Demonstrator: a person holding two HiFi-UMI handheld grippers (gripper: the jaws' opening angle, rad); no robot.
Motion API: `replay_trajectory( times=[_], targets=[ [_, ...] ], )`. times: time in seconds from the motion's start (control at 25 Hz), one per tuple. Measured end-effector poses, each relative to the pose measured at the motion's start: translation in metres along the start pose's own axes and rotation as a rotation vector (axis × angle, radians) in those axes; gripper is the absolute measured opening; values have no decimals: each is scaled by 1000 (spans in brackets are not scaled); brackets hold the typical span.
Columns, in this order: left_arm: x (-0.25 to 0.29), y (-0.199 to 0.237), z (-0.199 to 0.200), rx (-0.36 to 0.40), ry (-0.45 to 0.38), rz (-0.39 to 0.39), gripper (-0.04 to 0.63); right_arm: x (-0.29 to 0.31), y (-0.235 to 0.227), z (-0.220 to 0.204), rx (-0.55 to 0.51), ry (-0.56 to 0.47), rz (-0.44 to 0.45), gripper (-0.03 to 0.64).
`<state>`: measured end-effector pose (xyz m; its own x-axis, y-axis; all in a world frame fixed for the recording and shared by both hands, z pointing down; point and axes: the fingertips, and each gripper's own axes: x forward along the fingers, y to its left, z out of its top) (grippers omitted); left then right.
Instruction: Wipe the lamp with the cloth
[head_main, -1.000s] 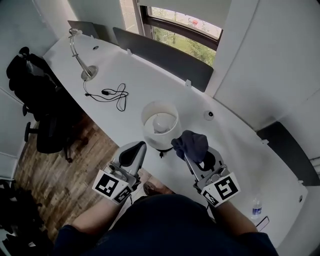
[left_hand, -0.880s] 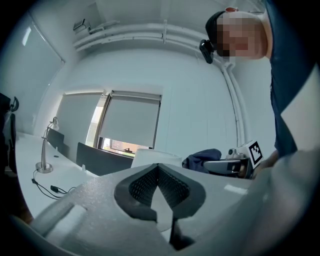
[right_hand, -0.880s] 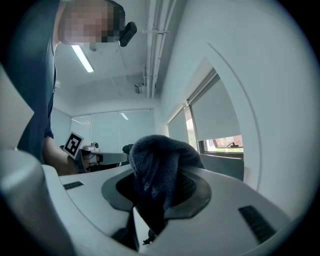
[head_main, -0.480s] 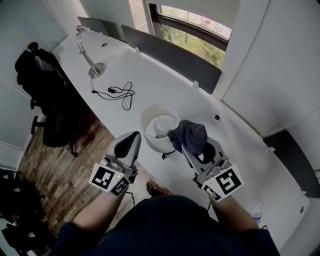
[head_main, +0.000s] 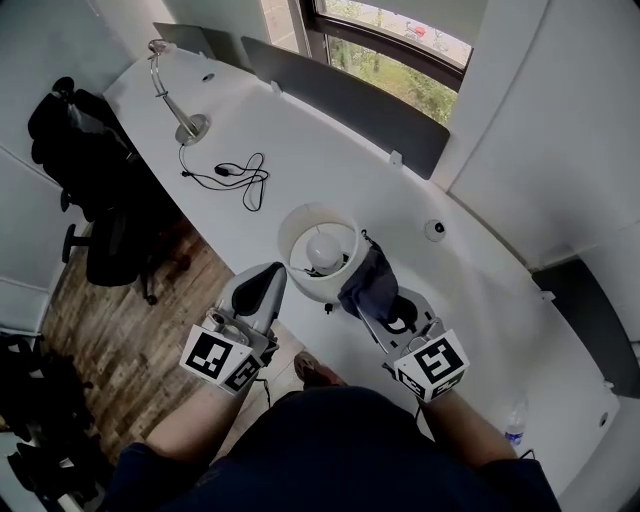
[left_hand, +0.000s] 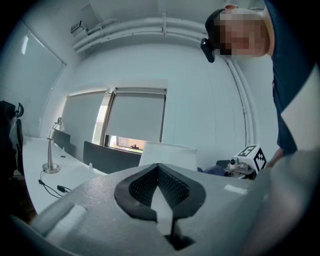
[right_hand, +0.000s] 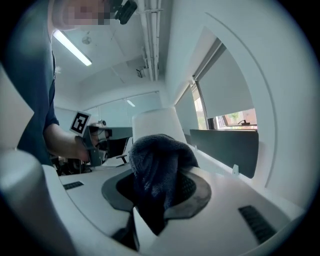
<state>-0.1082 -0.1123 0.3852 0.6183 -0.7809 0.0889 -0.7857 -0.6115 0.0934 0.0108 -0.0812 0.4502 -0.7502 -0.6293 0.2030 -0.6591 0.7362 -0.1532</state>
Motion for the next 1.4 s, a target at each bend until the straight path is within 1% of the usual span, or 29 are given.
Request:
replay_trajectory(
  times=[0.2,0.32,0.48,0.84,0.92,1.04,1.12,1.24,1.4],
  targets=[
    [1,2,-5,0,11,2,6,5,-4,-42,9,107,-4,123],
    [-1,3,-6,-1,15,3,6,8,-5,-49,2,132,-3,123],
    [-2,1,-4,1,9,-7,6,3,-6,-26,-26,113,7,123],
    [-2,1,-10,3,26,-22,6,-2,-10,57,-121,-1,49,123],
    [-2,2,-7,8,18,-25,6,-3,-12,75,-136,-35,50,123],
    [-2,4,-4,16,15,-24,6,-3,-19,97,-187,-69,42,123],
    [-2,5,-4,14,15,-22,6,0,-26,98,-206,-69,32,123],
    [-1,4,1,8,-3,-27,6,6,-37,84,-199,-35,23,123],
    [-5,9,-4,16,33,-1,6,14,-45,56,-183,13,30,123]
  ],
)
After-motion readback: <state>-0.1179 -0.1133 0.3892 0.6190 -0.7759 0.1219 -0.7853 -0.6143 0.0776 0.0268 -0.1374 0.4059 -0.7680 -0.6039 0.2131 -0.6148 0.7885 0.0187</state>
